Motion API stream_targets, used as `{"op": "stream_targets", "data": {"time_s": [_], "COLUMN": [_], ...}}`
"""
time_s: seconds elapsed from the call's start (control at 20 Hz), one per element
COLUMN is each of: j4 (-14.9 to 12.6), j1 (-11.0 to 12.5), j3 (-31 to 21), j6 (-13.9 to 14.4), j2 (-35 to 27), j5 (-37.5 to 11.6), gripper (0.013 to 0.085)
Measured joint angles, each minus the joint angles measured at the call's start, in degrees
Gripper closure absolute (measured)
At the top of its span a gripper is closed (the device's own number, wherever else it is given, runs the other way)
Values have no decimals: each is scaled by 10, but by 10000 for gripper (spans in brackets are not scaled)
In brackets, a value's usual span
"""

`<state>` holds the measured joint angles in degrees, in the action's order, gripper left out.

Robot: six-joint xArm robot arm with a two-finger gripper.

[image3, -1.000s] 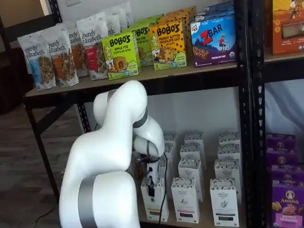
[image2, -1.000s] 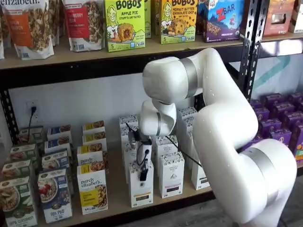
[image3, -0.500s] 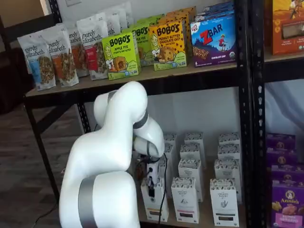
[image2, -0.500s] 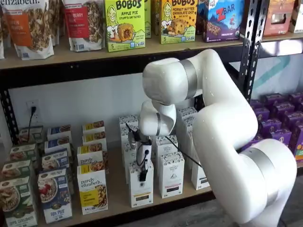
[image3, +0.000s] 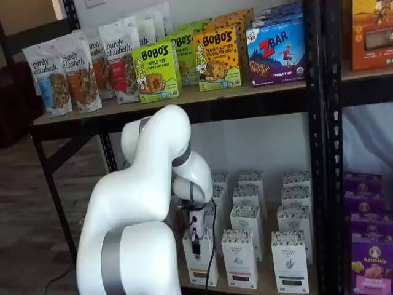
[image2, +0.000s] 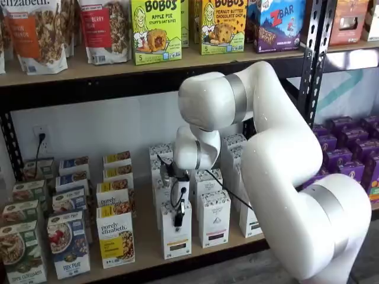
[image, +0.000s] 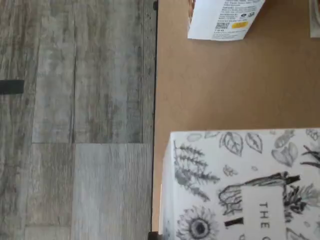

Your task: Pick up the white box with a yellow strip in the middle, on the bottom shelf, the fourth box from the left

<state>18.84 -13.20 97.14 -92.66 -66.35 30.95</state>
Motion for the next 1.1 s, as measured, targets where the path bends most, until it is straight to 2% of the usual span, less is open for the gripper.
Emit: {"op": "stream_targets", "data": {"time_s": [0.55,0.6,0.65,0.8,0.85,0.95,1.1], "j4": [-10,-10,-11,-9,-9,-8,-8], "j1": [-2,-2,-2,-2,-2,-2,-3], "j3": [-5,-6,-7,-11,-12,-14,-18], "j6": [11,11,11,10,9,9,10], "j2": [6,7,7,10,11,12,14], "j5": [11,11,12,12,12,10,7], "gripper": [330,370,370,450,450,530,530]}}
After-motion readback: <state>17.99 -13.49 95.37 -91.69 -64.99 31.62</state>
